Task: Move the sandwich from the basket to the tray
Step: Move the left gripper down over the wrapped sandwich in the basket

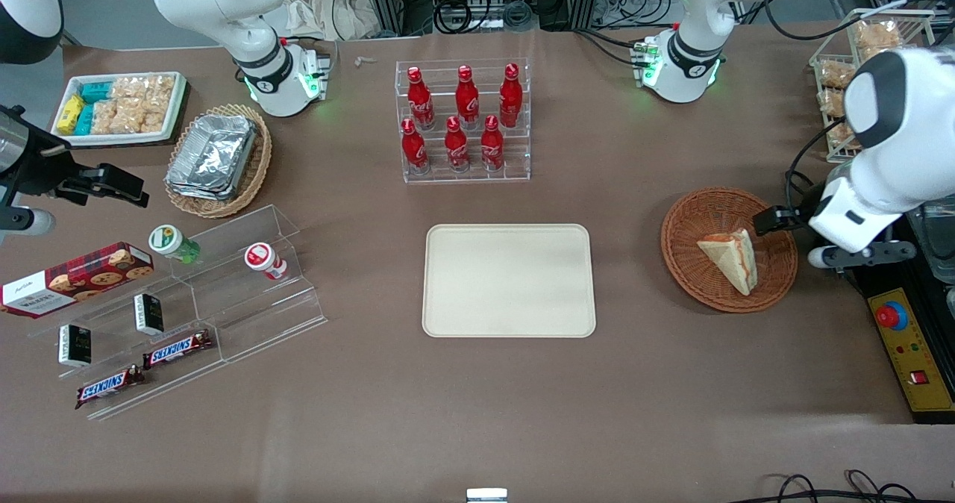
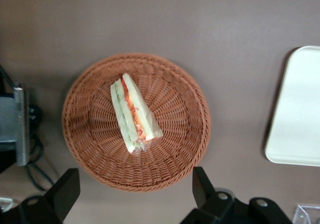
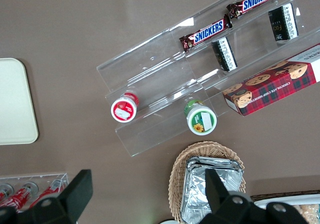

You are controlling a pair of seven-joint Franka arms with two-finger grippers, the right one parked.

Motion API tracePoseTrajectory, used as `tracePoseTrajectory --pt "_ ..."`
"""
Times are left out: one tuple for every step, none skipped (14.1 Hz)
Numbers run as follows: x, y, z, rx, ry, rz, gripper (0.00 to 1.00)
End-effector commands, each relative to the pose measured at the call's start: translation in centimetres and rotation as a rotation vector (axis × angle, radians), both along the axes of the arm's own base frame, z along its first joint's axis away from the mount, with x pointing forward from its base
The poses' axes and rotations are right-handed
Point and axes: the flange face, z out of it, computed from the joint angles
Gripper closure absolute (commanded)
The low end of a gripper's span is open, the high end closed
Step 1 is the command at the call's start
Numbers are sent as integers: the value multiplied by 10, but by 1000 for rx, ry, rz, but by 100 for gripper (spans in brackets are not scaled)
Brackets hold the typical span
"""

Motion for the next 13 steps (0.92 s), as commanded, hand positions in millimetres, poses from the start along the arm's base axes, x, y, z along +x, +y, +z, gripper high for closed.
tracePoseTrajectory --pt "-12 0 -45 6 4 25 0" --pt "-14 0 -63 7 12 32 0" --pt "-18 0 -77 9 3 53 0" --pt "-22 1 -89 9 -12 78 0" --pt "-25 2 -100 9 -15 95 0" --pt "-26 12 -107 10 -4 115 0" --pt "-28 12 -111 12 5 114 0" --pt "-30 13 -116 13 16 115 0" --pt "-30 13 -123 12 26 117 0" --pt "-30 15 -131 14 37 121 0" --pt "-29 16 -138 14 39 131 0" --pt "-27 16 -146 16 39 159 0" --pt "-26 16 -152 21 41 204 0"
